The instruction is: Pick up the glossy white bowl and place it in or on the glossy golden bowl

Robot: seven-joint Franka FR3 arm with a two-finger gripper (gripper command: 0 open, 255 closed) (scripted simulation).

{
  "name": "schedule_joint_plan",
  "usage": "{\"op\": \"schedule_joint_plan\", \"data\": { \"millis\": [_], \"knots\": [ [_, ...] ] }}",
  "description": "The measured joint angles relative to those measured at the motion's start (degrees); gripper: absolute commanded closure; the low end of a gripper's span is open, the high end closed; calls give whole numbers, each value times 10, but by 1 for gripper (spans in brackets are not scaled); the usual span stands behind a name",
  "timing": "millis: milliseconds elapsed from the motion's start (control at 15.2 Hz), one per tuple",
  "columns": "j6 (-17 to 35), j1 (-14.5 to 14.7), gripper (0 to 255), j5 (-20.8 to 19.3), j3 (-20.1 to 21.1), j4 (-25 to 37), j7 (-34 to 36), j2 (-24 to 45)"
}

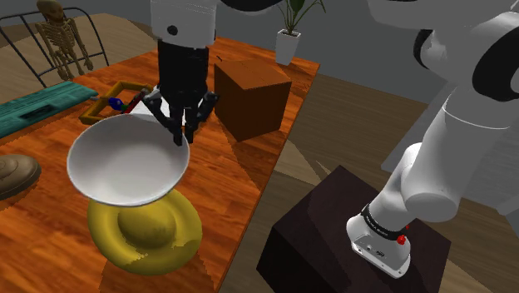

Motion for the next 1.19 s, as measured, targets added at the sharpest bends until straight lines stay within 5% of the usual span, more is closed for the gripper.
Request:
{"op": "schedule_joint_plan", "data": {
  "millis": [264, 1188],
  "knots": [
    [13, 24, 255, -8, 15, 2, 38, 8],
    [117, 22, 255, -2, 14, -106, 21, 3]
  ]
}}
